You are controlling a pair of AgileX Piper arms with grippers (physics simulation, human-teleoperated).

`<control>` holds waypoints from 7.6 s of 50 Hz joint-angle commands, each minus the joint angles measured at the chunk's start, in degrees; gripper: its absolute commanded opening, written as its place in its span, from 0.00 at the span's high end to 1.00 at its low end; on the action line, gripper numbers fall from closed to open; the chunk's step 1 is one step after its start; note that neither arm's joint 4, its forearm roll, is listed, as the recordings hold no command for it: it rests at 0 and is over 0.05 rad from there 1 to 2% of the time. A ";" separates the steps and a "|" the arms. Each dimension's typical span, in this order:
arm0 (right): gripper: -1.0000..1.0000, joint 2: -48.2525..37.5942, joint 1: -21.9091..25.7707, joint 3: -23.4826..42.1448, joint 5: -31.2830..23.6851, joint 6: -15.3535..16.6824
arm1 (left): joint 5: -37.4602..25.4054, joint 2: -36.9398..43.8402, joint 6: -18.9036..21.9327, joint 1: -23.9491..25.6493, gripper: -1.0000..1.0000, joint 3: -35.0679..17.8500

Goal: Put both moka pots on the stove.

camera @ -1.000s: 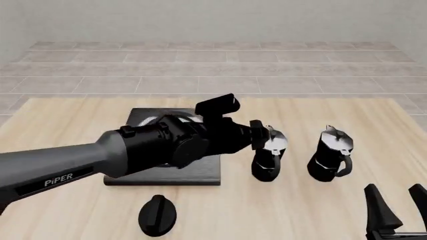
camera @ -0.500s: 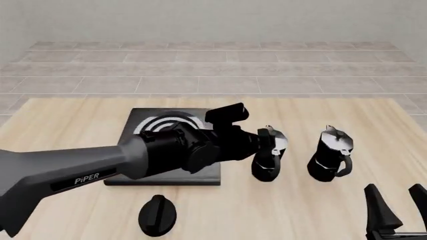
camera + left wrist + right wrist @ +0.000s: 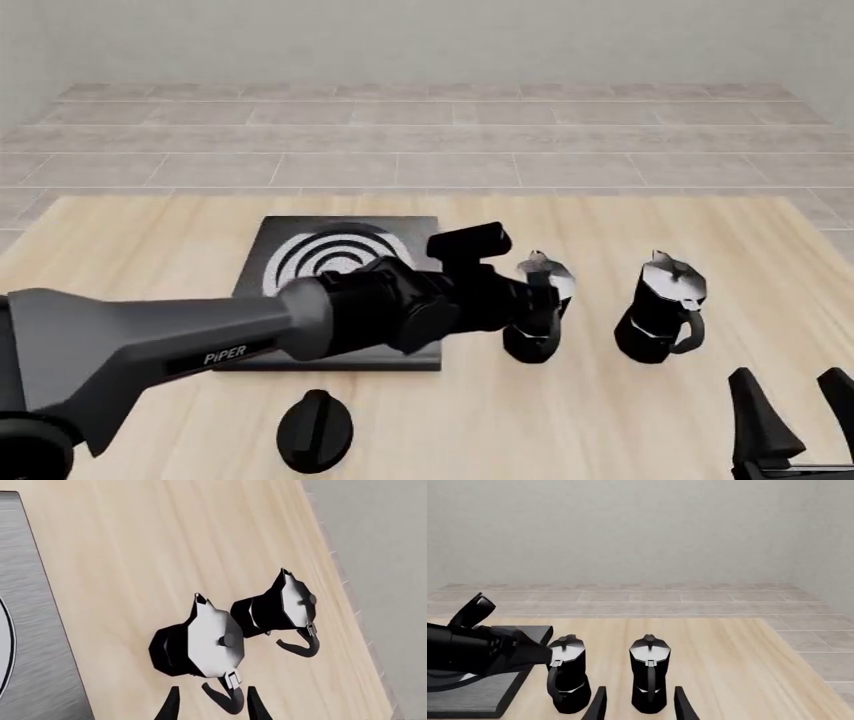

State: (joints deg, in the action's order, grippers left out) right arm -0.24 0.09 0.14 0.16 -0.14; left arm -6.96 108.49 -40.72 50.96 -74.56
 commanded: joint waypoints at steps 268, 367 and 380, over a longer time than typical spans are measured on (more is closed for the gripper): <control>0.00 -0.37 -0.08 0.01 0.25 0.08 | 16.38 -19.96 34.29 -39.68 1.00 19.35; 0.00 -0.36 -0.08 0.01 0.25 0.07 | 2.56 -47.03 33.68 -38.58 0.00 34.09; 0.00 -0.37 -0.08 0.01 0.24 0.06 | -4.50 -60.12 32.47 -38.66 0.00 37.91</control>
State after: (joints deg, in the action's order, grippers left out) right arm -0.24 0.09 0.14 0.16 -0.14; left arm -6.42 57.84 -7.21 12.54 -39.68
